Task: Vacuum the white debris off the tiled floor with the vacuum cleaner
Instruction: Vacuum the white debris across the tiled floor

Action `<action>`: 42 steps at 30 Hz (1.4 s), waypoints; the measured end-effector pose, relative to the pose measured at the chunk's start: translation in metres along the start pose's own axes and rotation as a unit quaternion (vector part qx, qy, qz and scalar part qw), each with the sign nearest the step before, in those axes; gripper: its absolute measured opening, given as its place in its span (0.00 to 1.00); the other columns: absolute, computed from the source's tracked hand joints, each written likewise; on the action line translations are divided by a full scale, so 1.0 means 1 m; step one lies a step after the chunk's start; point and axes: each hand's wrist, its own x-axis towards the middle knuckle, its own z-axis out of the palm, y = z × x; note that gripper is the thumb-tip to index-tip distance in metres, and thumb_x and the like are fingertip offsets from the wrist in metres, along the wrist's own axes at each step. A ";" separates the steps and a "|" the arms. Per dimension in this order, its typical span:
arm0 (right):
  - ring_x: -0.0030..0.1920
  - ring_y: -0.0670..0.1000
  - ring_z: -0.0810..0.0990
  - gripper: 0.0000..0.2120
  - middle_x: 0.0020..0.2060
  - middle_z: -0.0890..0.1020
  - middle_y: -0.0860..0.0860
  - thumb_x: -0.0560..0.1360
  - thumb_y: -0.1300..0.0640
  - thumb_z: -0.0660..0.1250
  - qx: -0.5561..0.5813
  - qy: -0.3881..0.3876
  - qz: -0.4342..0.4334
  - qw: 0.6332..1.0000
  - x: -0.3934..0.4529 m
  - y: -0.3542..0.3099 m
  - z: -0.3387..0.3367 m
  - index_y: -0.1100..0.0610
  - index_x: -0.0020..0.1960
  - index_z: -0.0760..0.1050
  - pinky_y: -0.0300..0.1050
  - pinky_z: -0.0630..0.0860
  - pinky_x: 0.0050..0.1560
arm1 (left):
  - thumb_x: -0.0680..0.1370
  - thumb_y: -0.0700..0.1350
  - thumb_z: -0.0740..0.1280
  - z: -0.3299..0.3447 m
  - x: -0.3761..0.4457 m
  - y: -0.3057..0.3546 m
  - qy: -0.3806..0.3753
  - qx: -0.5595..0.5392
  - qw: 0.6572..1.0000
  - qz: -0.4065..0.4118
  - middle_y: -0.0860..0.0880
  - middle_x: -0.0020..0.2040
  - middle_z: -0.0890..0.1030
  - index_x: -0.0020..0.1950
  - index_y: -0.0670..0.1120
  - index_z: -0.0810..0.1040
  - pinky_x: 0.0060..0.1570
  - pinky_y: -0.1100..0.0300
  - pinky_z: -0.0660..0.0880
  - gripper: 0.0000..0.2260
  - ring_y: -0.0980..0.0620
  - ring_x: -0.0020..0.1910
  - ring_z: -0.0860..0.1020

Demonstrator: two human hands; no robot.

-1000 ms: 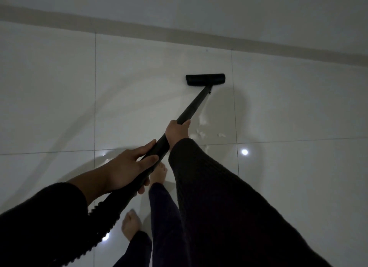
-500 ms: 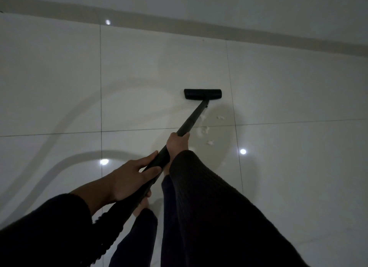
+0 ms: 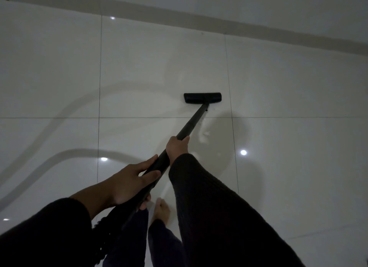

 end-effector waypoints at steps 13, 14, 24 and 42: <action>0.50 0.53 0.71 0.33 0.69 0.71 0.58 0.82 0.57 0.53 0.033 0.013 -0.001 0.999 0.005 0.073 -0.061 0.47 0.80 0.39 0.49 0.71 0.54 | 0.80 0.51 0.58 0.085 -0.003 -0.029 -0.001 0.075 0.997 0.012 0.53 0.29 0.78 0.76 0.58 0.54 0.30 0.66 0.73 0.25 0.60 0.23 0.78; 0.51 0.53 0.72 0.32 0.69 0.71 0.58 0.82 0.57 0.53 0.036 0.012 -0.002 0.999 0.003 0.079 -0.061 0.47 0.81 0.40 0.49 0.72 0.56 | 0.80 0.52 0.58 0.088 -0.007 -0.032 0.005 0.086 0.996 0.011 0.54 0.32 0.78 0.76 0.58 0.54 0.31 0.67 0.73 0.25 0.60 0.24 0.78; 0.58 0.57 0.76 0.32 0.68 0.72 0.58 0.82 0.56 0.54 0.049 -0.015 0.008 0.999 -0.028 0.120 -0.047 0.46 0.80 0.40 0.49 0.72 0.56 | 0.80 0.50 0.61 0.100 -0.046 -0.066 0.020 0.024 0.999 -0.027 0.45 0.28 0.79 0.74 0.61 0.57 0.24 0.62 0.74 0.24 0.48 0.24 0.78; 0.56 0.58 0.75 0.32 0.68 0.71 0.59 0.82 0.59 0.52 0.075 0.025 0.025 0.997 -0.071 0.271 -0.046 0.48 0.81 0.40 0.53 0.74 0.61 | 0.80 0.50 0.59 0.158 -0.097 -0.190 -0.045 0.091 0.995 0.015 0.52 0.28 0.79 0.76 0.58 0.54 0.30 0.65 0.74 0.26 0.57 0.24 0.79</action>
